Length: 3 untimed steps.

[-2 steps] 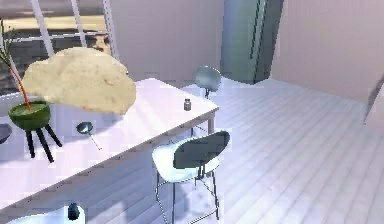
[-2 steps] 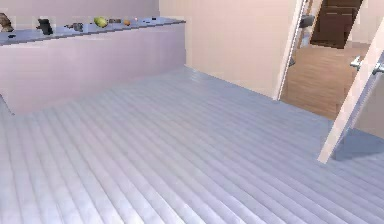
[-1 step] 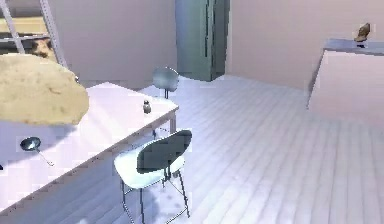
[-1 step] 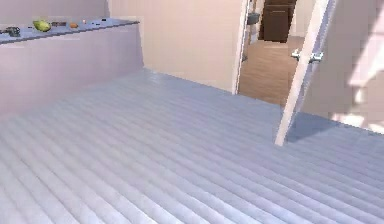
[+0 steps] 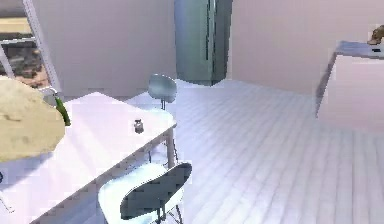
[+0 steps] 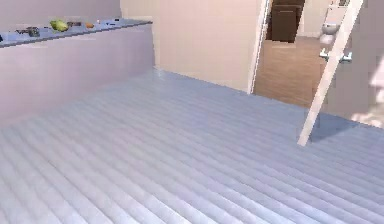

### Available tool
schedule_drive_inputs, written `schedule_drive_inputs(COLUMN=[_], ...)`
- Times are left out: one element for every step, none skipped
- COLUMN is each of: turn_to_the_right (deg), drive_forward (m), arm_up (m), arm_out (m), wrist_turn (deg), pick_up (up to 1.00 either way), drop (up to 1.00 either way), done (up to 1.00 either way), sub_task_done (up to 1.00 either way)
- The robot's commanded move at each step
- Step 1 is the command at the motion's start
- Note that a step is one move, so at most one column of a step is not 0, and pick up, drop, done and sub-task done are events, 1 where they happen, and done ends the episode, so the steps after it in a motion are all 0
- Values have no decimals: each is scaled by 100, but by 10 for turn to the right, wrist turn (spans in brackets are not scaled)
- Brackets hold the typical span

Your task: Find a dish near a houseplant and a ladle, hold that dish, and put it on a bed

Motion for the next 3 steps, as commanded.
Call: schedule_drive_inputs(turn_to_the_right=[-450,-450,-450], drive_forward=[0,0,0], arm_up=[0,0,0], arm_out=[0,0,0], wrist_turn=[0,0,0], pick_up=[0,0,0], drop=[0,0,0], done=[0,0,0], sub_task_done=[0,0,0])
